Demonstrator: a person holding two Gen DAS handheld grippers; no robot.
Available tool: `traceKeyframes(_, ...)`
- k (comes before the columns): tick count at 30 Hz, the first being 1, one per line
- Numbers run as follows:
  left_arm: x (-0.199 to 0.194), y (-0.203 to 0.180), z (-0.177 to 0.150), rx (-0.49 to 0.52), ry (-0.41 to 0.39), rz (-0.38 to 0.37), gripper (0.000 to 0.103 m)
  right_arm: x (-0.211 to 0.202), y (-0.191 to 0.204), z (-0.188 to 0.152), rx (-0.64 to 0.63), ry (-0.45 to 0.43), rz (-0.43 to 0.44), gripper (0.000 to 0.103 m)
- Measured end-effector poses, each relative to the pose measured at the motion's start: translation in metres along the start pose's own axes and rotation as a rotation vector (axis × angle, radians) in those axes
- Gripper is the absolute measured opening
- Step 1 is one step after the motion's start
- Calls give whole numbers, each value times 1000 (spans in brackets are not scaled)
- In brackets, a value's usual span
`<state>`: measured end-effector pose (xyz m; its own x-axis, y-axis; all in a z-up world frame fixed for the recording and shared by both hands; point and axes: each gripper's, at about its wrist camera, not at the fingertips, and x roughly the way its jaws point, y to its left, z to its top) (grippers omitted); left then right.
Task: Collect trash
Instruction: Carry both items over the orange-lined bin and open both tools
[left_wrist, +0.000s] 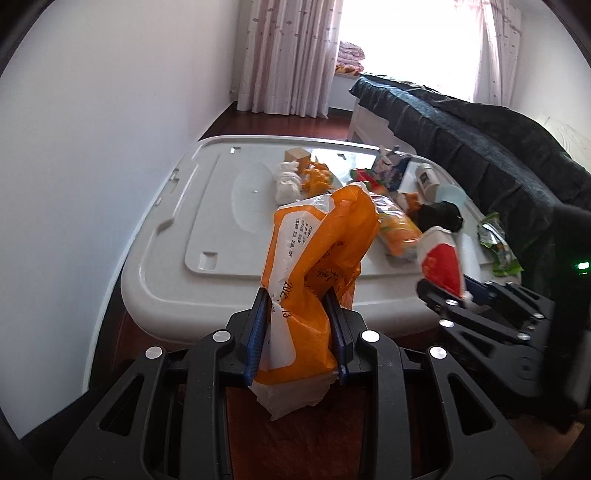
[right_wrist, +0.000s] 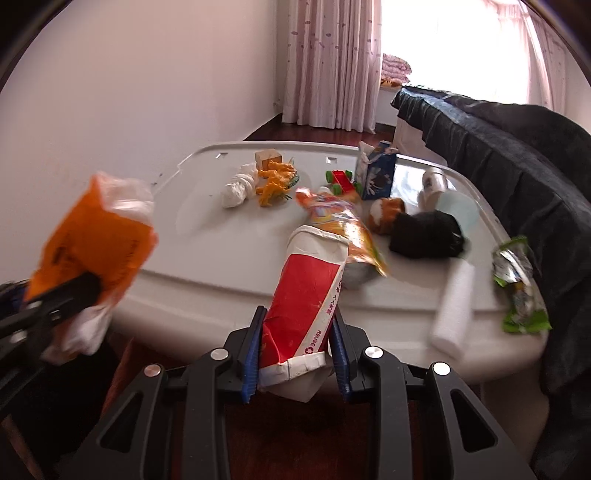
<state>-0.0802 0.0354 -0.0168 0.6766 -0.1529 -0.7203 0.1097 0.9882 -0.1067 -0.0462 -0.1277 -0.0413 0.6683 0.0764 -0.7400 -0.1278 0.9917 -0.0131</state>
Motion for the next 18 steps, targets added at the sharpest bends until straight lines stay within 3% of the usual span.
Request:
traceKeyframes(3, -6, -12, -15, 22, 41, -17, 29, -24, -11, -15, 42, 64, 25, 33)
traceKeyframes(7, -6, -27, -50, 50, 159, -54, 29, -39, -15, -55, 71, 192, 60, 33)
traceKeyframes(13, 3, -42, -92, 68, 312, -91, 30, -36, -16, -117, 92, 363, 90, 34)
traceKeyframes(16, 6, -48, -104, 78, 343, -92, 33, -27, -19, -133, 108, 445, 102, 36)
traceKeyframes(17, 6, -49, -106, 81, 354, -89, 35, -26, -20, -136, 114, 452, 100, 37)
traceKeyframes(18, 6, -49, -108, 73, 361, -77, 42, -27, -21, -140, 121, 458, 95, 51)
